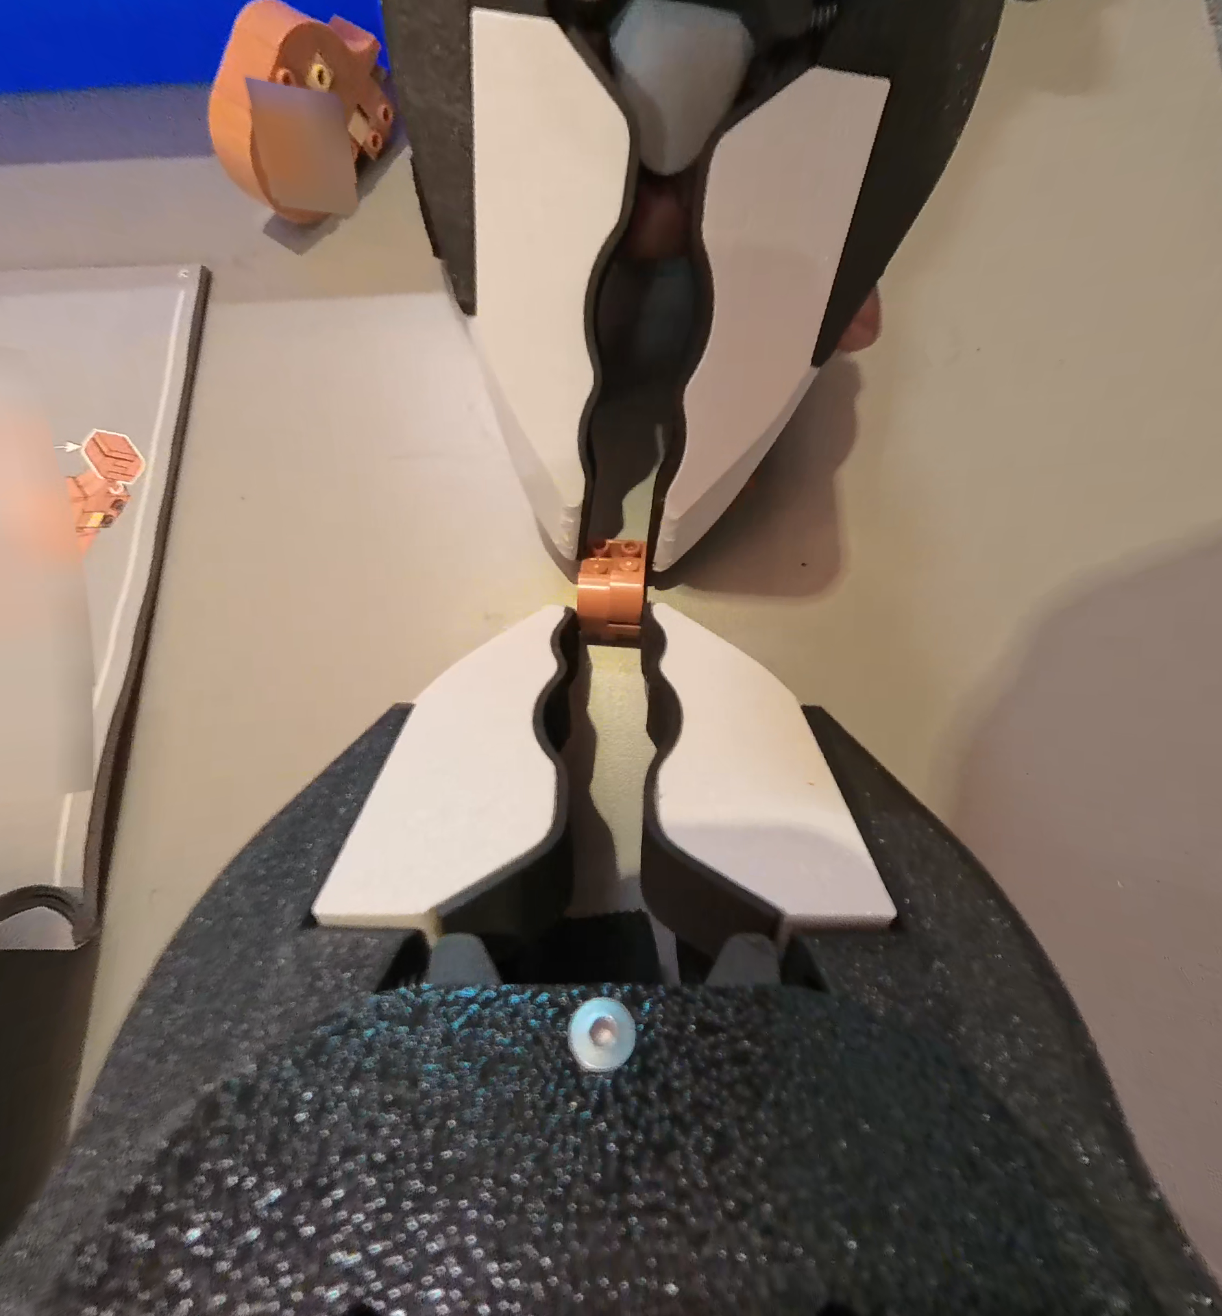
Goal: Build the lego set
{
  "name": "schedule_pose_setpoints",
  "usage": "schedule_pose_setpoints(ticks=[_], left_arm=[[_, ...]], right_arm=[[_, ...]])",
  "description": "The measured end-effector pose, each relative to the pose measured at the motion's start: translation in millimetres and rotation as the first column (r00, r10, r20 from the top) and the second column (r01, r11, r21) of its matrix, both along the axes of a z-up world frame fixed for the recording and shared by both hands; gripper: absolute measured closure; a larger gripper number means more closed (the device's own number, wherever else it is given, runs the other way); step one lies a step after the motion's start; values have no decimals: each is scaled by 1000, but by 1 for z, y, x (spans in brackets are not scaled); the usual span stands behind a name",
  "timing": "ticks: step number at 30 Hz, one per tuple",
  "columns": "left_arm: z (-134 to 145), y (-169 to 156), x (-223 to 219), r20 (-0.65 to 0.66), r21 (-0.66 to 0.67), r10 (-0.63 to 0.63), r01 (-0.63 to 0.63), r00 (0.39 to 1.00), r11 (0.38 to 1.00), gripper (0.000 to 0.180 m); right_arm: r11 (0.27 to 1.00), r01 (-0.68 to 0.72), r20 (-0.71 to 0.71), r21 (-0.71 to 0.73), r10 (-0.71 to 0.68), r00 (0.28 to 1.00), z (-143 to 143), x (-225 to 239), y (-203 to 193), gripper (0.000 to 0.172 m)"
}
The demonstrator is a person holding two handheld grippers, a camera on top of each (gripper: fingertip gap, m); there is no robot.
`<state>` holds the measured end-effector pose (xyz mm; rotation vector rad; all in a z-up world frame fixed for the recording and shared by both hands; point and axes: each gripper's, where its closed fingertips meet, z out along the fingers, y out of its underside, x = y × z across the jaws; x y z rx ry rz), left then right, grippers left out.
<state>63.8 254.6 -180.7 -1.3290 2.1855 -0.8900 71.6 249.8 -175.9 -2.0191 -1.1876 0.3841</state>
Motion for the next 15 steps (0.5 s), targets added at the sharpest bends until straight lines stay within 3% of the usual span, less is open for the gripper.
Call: schedule_pose_setpoints(ticks=[8, 15], left_arm=[[4, 0, -1, 21, -27, 3, -3, 1000, 1000, 164], [27, 4, 0, 64, -295, 90, -67, 994, 953, 164]], right_arm=[[996, -33, -3, 78, 33, 999, 6, -1, 0, 155], [924, -91, 9, 371, 94, 996, 29, 5, 9, 135]])
